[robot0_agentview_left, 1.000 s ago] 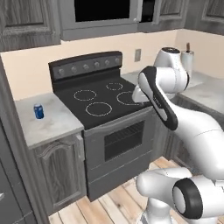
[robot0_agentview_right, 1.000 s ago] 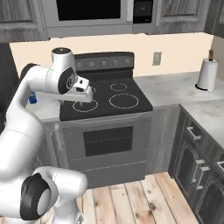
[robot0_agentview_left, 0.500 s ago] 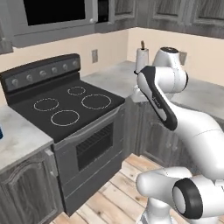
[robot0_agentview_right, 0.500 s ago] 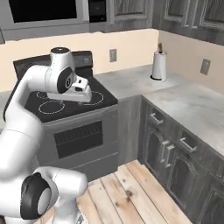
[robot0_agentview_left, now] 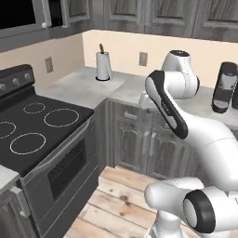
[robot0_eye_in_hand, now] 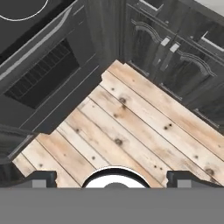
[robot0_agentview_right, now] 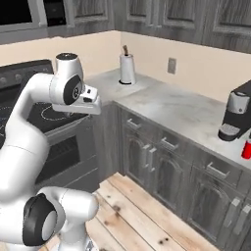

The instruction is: Four empty soda cans are scattered around the kitchen. Gather all the cans and cluster them next to the stove for recycling.

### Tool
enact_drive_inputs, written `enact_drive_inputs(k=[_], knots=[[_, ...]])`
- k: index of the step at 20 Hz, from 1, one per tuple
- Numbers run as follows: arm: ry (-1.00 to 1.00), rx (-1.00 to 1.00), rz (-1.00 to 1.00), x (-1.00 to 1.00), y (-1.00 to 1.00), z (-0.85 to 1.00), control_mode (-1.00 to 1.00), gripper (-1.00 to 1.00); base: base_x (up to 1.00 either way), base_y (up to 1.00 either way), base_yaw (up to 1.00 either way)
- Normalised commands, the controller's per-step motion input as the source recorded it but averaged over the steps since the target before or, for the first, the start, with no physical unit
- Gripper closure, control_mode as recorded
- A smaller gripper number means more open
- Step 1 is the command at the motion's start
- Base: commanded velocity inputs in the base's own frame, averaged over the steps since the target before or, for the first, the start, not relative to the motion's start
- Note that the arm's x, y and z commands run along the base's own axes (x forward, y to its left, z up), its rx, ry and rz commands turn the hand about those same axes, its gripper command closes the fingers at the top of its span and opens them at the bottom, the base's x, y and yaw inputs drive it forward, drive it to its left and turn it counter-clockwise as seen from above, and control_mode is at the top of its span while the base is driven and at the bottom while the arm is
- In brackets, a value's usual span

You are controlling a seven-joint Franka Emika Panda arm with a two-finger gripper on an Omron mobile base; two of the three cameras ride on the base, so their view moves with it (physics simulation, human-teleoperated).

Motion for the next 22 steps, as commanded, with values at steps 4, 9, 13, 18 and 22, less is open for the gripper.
enact_drive_inputs(k=[4, 9, 13, 18, 22], knots=[[0.00, 0.00, 0.00, 0.00, 0.00, 0.00, 1.00, -1.00, -0.03, 0.00, -0.49], [0.00, 0.00, 0.00, 0.00, 0.00, 0.00, 1.00, -1.00, 0.00, -0.08, -0.48], [0.00, 0.00, 0.00, 0.00, 0.00, 0.00, 1.00, -1.00, 0.00, -0.09, -0.48], [0.00, 0.00, 0.00, 0.00, 0.00, 0.00, 1.00, -1.00, 0.00, -0.11, -0.48], [0.00, 0.00, 0.00, 0.00, 0.00, 0.00, 1.00, -1.00, 0.00, -0.22, -0.45]])
